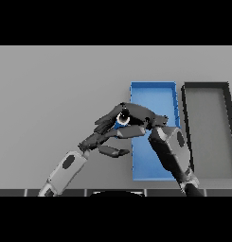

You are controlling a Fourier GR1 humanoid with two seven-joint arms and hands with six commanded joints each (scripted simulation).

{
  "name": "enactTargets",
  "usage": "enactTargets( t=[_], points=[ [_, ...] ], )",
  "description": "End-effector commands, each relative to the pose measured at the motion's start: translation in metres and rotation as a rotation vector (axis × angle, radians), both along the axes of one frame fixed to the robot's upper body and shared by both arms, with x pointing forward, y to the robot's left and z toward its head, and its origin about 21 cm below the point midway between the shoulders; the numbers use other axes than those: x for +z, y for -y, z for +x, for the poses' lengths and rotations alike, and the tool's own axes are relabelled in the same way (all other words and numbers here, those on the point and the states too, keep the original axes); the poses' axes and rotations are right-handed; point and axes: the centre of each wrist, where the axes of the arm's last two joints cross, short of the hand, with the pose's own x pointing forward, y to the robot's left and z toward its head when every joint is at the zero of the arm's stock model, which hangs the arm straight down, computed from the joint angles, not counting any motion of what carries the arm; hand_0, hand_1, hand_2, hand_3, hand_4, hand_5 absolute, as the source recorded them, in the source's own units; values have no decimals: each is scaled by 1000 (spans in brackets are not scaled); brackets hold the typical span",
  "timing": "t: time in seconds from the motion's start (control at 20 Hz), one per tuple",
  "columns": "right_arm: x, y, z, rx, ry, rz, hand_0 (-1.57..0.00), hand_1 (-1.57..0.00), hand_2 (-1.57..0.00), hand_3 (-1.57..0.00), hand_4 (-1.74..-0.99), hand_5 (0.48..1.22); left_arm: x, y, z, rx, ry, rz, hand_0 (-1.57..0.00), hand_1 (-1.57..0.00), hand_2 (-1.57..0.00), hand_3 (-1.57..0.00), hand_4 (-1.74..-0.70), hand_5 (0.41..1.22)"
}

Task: Pick up the blue pipe and place it into the blue bin.

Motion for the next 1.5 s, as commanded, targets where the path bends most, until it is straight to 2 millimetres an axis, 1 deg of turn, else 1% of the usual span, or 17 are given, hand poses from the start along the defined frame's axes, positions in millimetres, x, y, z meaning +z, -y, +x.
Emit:
enactTargets(
  t=[0.0, 0.15, 0.3, 0.4, 0.45, 0.5, 0.6, 0.7, 0.8, 0.95, 1.0, 1.15, 1.2, 1.25, 1.3, 1.4, 1.45],
  points=[
    [15, 7, 3, -7, -11, 21, -1571, -1571, -1571, -1571, -1689, 1171, 0, 2, -4, -11, -5, -2, -1, -1, -1, -1, -920, 503],
    [60, 15, 16, -32, 46, 120, -1571, -1571, -1571, -1571, -1714, 1134, 2, 0, -4, -6, -5, 0, 0, 0, 0, 0, -915, 503],
    [91, 27, 30, -149, 82, 174, -1571, -1571, -1571, -1571, -1727, 1113, -1, -5, -8, -13, 17, -1, 0, 0, 1, 0, -907, 499],
    [104, 36, 46, -275, 101, 171, -1571, -1571, -1571, -1571, -1732, 1117, -1, -7, -10, -12, 10, -8, 1, 1, 1, 1, -906, 492],
    [107, 47, 57, -349, 90, 169, -1571, -1571, -1571, -1571, -1734, 1127, -1, -9, -10, -17, 9, -13, 1, 1, 1, 1, -907, 491],
    [105, 53, 66, -402, 57, 156, -1571, -1571, -1571, -1571, -1735, 1131, -1, -10, -11, -20, 6, -11, 1, 1, 1, 1, -907, 491],
    [92, 73, 82, -510, 24, 88, -1571, -1571, -1571, -1571, -1737, 1135, 1, -11, -11, -6, 11, -18, 1, 1, 1, 1, -911, 487],
    [67, 93, 95, -595, -67, 59, -1571, -1571, -1571, -1571, -1739, 1124, 1, -10, -8, 4, -2, -14, 1, 1, 1, 1, -906, 489],
    [42, 107, 101, -662, -136, 22, -1571, -1571, -1571, -1571, -1740, 1117, 3, -8, -3, 5, -2, -3, 1, 1, 1, 1, -898, 489],
    [1, 118, 100, -741, -249, -72, -1571, -1571, -1571, -1571, -1740, 1121, 2, -6, -5, 4, -10, -3, 1, 1, 1, 1, -893, 478],
    [-12, 118, 98, -755, -288, -93, -1571, -1571, -1571, -1571, -1740, 1120, -1, -10, -5, 10, -19, 7, 1, 1, 1, 1, -890, 474],
    [-48, 125, 92, -810, -432, -163, -1571, -1571, -1571, -1571, -1741, 1120, 0, -9, -4, 4, -11, -14, 1, 1, 1, 1, -887, 466],
    [-61, 132, 88, -829, -459, -197, -1571, -1571, -1571, -1571, -1741, 1120, 0, -12, -4, 0, -2, -16, 1, 1, 1, 1, -883, 464],
    [-73, 133, 86, -837, -496, -227, -1571, -1571, -1571, -1571, -1741, 1122, 2, -9, -6, -2, -3, -19, 1, 1, 1, 1, -881, 463],
    [-86, 134, 81, -835, -530, -256, -1571, -1571, -1571, -1571, -1694, 1124, 2, -10, -6, 4, -6, -21, 1, 1, 1, 1, -881, 463],
    [-105, 134, 77, -833, -576, -329, -1571, -1571, -1571, -1571, -1622, 1121, 3, -11, -4, 11, -5, -13, 1, 1, 1, 1, -882, 462],
    [-113, 137, 77, -841, -603, -379, -1571, -1571, -1571, -1571, -1591, 1114, 0, -6, -4, 13, -14, -7, 1, 1, 1, 1, -884, 460]
  ],
)
